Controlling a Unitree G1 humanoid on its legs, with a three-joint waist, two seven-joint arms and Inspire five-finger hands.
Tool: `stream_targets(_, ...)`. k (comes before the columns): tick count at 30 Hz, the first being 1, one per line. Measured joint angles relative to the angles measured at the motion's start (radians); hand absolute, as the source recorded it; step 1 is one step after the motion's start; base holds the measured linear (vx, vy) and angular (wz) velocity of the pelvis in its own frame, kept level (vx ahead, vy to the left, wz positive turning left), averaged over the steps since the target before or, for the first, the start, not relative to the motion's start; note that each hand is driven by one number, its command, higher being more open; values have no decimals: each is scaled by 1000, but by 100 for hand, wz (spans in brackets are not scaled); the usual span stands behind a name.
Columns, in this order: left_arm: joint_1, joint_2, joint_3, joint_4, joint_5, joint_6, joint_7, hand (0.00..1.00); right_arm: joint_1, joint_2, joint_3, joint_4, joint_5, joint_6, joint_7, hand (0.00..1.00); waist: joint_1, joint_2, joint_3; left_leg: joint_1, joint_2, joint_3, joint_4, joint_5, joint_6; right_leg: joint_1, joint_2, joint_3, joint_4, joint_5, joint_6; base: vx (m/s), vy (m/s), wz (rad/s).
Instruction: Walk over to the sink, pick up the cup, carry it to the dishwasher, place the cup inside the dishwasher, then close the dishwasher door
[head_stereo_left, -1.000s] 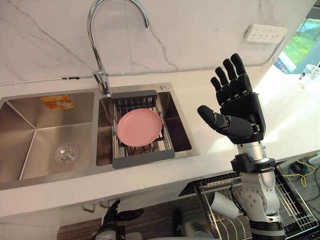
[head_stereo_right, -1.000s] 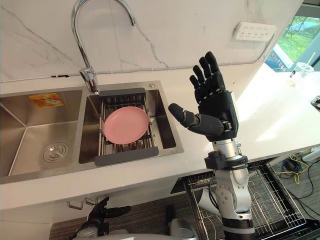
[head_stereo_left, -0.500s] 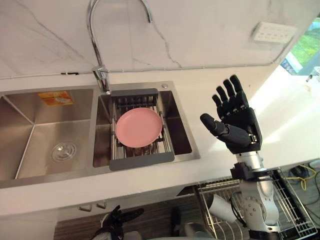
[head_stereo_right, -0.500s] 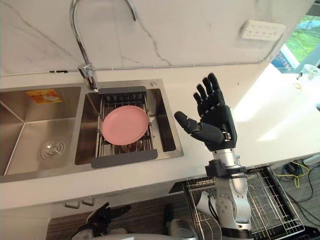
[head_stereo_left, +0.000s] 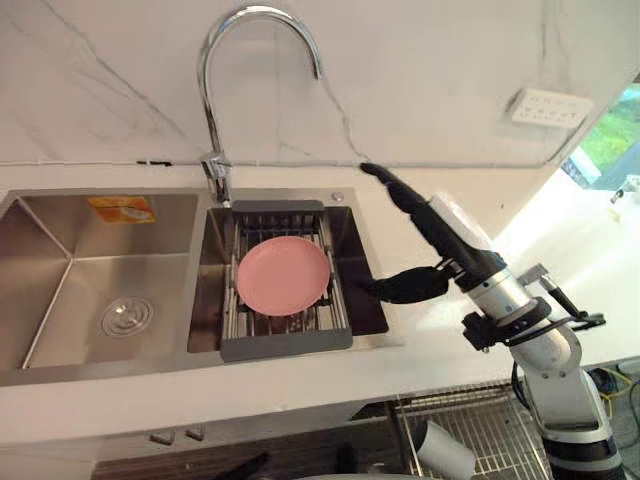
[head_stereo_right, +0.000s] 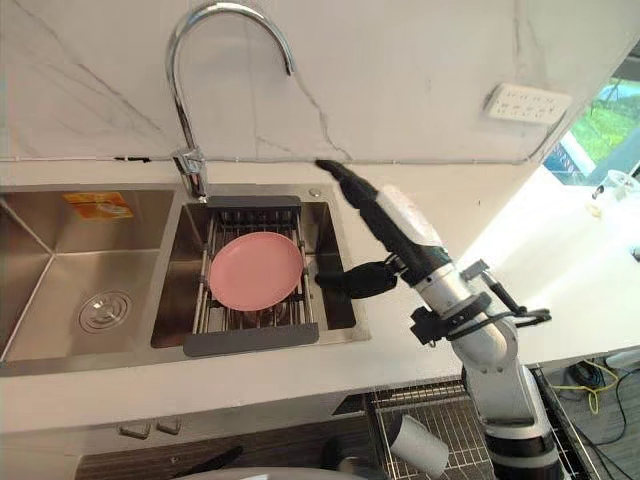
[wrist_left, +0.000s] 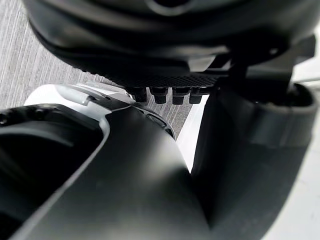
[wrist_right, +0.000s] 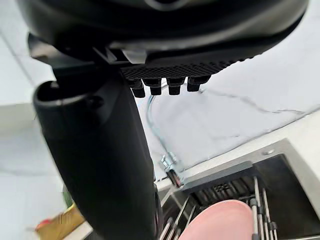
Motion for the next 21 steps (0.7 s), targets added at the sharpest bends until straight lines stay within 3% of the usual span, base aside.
stream_targets(8,0,10,0,-18,19,33,-1,100,-90,-50,149,22,-136,34,155,100,18,-5,-21,-8,-1,-14,-42,24,-9,-8,-2,-30,0,-2,-8,-26,-3,12)
stream_targets(21,-10,8,19,-41,57,69,-13,100,-299,-57,312,271,-357,68,166,100,39,-3,-27,-43,-12,-39,-56,58,-7,-38,-12,-47,-1,12,-9,6,17,4)
